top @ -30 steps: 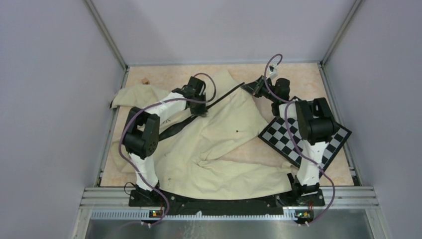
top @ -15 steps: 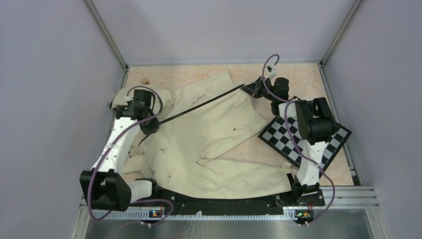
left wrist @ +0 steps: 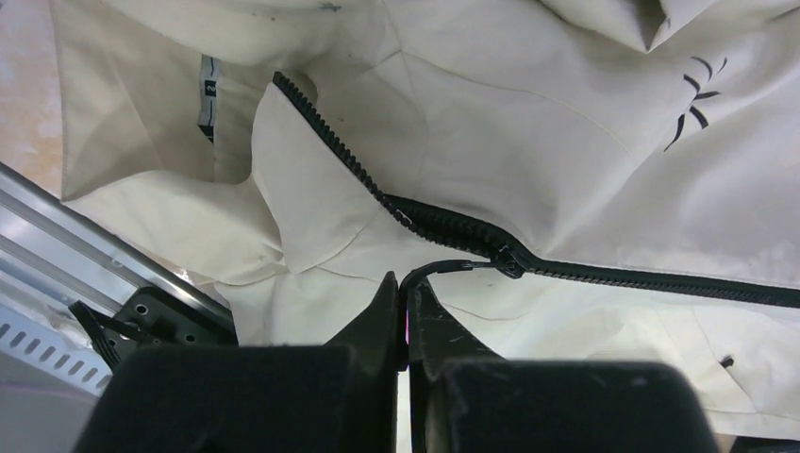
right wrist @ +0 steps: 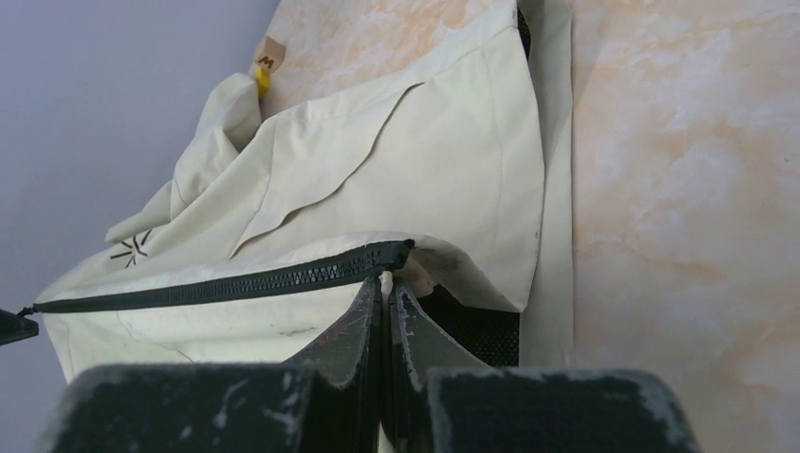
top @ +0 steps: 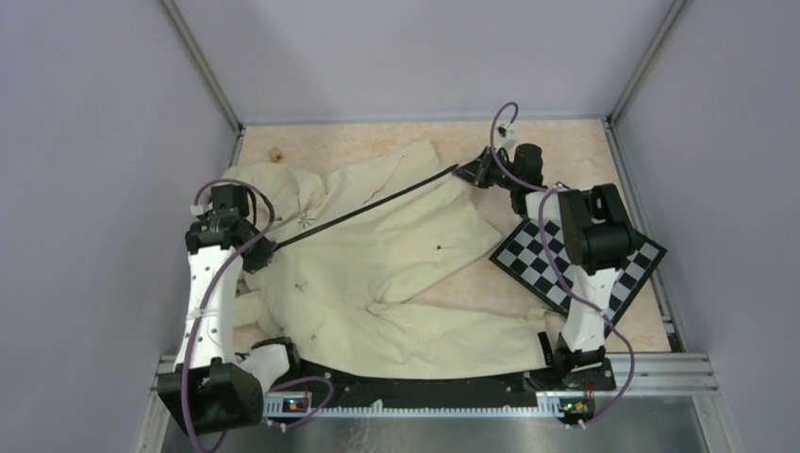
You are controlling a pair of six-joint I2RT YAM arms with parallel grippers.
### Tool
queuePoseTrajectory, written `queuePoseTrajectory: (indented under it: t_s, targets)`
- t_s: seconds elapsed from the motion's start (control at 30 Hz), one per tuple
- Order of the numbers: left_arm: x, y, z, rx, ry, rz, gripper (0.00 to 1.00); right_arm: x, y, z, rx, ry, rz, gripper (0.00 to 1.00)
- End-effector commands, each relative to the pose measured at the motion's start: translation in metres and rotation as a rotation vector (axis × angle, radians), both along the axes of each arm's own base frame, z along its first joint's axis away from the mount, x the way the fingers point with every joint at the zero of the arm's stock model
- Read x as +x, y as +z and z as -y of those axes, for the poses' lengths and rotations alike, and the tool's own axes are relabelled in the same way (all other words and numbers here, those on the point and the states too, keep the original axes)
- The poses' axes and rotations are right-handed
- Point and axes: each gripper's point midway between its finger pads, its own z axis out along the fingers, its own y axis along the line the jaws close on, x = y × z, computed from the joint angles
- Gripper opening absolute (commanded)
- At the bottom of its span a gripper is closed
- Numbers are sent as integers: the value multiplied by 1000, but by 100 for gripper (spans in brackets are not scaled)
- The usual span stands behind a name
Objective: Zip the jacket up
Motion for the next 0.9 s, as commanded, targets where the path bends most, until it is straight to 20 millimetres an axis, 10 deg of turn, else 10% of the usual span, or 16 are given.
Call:
queuePoseTrajectory:
  t_s: [0.0, 0.4, 0.87]
  targets:
    - [-30, -12, -20, 80, 45, -101, 0, 54, 32, 63, -62, -234, 136, 0]
    - [6, -61, 11, -115, -95, -108, 0, 68, 34, 79, -239, -253, 47, 0]
    - [-21, -99, -7, -81, -22, -369, 0, 93, 14, 111, -347, -364, -15, 0]
